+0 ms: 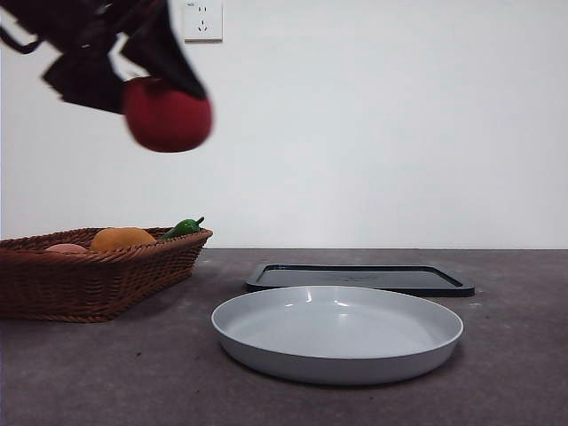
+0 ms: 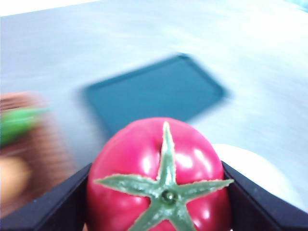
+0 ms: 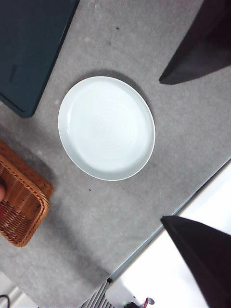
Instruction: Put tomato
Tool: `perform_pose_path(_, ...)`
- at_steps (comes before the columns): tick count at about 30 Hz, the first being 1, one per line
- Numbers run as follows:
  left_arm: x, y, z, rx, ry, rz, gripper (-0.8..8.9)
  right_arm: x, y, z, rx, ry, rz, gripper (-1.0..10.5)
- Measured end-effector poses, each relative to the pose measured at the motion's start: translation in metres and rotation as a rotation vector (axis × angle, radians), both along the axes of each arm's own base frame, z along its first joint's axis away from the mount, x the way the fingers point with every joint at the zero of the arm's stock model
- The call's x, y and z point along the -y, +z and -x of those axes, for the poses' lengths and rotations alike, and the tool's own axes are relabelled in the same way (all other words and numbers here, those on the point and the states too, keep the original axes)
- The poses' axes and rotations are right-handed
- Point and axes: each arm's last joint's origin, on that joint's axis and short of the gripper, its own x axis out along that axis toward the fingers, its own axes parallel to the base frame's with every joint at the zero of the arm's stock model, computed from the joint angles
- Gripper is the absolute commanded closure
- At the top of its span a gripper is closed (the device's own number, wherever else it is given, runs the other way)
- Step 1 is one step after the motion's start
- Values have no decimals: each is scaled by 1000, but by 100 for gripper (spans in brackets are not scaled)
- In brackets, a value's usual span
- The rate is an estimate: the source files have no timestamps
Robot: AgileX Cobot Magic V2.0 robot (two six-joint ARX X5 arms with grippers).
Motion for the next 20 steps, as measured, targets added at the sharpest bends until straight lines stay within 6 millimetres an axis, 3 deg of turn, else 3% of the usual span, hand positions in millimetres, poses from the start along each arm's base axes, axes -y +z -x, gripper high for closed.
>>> perform_pose_path(10,71,-26,9,-8,-229,-2,538,0,0,0,0,0,0,514)
perform_pose_path(20,120,-95,0,-123,-311,-90,538,0,0,0,-1,0,0,513)
